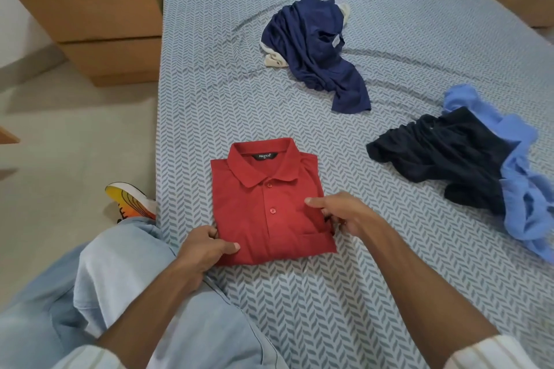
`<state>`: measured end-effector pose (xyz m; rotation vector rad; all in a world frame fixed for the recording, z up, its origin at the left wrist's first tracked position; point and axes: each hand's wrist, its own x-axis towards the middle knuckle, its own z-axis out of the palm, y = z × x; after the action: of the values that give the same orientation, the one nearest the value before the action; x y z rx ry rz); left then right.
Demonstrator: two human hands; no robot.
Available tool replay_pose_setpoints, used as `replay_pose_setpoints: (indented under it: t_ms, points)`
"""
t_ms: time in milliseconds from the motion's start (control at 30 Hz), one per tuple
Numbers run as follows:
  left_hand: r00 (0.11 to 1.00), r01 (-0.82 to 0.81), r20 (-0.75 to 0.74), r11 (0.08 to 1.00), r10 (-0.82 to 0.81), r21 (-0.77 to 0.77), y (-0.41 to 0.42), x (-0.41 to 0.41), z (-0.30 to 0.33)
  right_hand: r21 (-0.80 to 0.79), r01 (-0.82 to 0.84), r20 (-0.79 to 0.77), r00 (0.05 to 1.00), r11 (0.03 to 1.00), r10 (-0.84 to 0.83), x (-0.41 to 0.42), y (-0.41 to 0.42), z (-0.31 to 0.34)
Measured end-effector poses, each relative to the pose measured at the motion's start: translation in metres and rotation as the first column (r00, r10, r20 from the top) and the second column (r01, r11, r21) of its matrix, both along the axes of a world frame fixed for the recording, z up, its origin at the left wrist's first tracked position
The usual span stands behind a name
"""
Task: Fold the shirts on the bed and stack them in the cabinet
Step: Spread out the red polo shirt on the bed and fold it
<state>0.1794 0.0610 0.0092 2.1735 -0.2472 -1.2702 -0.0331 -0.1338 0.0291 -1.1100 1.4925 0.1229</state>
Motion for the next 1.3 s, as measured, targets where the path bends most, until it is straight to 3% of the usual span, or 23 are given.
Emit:
replay_pose_setpoints:
  t_ms: [67,200,333,467,700,800,967,1067,1300]
  points:
    - [1.000,0.030,0.006,0.999,-0.031,0.009,0.000,0.000,-0.002,0.088,0.011,0.021,1.000,0.996,-0.013,-0.007,-0.001,-0.007]
    - [0.996,0.083,0.024,0.996,-0.084,0.029,-0.001,0.001,-0.003,0.178,0.176,0.196,0.958,0.968,-0.210,-0.011,-0.015,-0.015]
    - [0.994,0.103,0.035,0.994,-0.104,0.045,-0.001,0.001,-0.003,0.216,0.166,0.208,0.955,0.962,-0.212,0.006,-0.041,-0.013]
    - [0.993,0.107,0.038,0.993,-0.109,0.055,-0.002,0.002,-0.004,0.180,0.246,0.225,0.932,0.952,-0.283,0.032,-0.057,-0.009]
    - [0.994,0.109,0.017,0.993,-0.110,0.045,-0.003,0.003,-0.010,-0.036,0.282,0.202,0.942,0.959,-0.269,0.044,-0.073,-0.023]
    - [0.994,0.106,0.001,0.993,-0.107,0.047,-0.002,0.005,-0.012,0.030,0.264,0.216,0.940,0.964,-0.264,0.034,-0.061,-0.023]
    - [0.994,0.105,-0.023,0.993,-0.104,0.043,-0.003,0.006,-0.016,0.097,0.060,0.182,0.980,0.993,-0.077,-0.002,-0.026,-0.019]
    - [0.993,0.114,-0.030,0.993,-0.112,0.044,-0.004,0.006,-0.016,0.160,0.018,0.213,0.976,0.987,-0.053,-0.015,-0.017,-0.020]
    - [0.993,0.121,-0.006,0.992,-0.121,0.042,-0.001,0.006,-0.013,0.069,0.241,0.194,0.948,0.968,-0.250,0.000,-0.011,-0.027]
